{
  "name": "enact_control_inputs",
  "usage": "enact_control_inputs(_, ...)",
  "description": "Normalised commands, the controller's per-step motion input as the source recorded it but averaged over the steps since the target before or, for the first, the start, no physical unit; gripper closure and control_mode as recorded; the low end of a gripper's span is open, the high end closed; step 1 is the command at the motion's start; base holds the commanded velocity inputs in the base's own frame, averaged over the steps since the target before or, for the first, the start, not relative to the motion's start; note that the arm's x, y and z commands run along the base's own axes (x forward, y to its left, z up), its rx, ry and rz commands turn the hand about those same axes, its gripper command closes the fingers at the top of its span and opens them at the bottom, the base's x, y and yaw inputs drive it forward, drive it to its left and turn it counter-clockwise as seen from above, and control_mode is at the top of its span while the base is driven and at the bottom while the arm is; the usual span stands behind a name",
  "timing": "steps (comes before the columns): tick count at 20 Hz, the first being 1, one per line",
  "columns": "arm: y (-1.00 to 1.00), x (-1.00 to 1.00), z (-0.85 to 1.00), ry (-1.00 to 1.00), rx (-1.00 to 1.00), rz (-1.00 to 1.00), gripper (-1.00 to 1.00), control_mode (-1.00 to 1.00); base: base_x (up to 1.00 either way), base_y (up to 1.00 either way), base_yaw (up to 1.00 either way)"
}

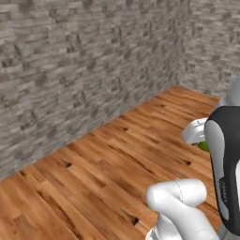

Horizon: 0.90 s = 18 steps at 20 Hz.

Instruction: Gather the lime and eggplant from the fridge and place them on a tray on the dining counter. Then gather the chicken drumsticks from the fridge and place them on the other tray.

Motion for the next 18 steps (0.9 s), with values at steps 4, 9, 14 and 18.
enact_control_inputs(4,0.00,0.00,0.00,0.00,0.00,0.00,1.00,1.00,0.16,0.41,-0.81)
enact_control_inputs(9,0.00,0.00,0.00,0.00,0.00,0.00,1.00,1.00,0.22,0.50,-0.80)
enact_control_inputs(14,0.00,0.00,0.00,0.00,0.00,0.00,1.00,1.00,0.44,0.71,-0.73)
enact_control_inputs(18,0.00,0.00,0.00,0.00,0.00,0.00,1.00,1.00,0.86,1.00,-0.51)
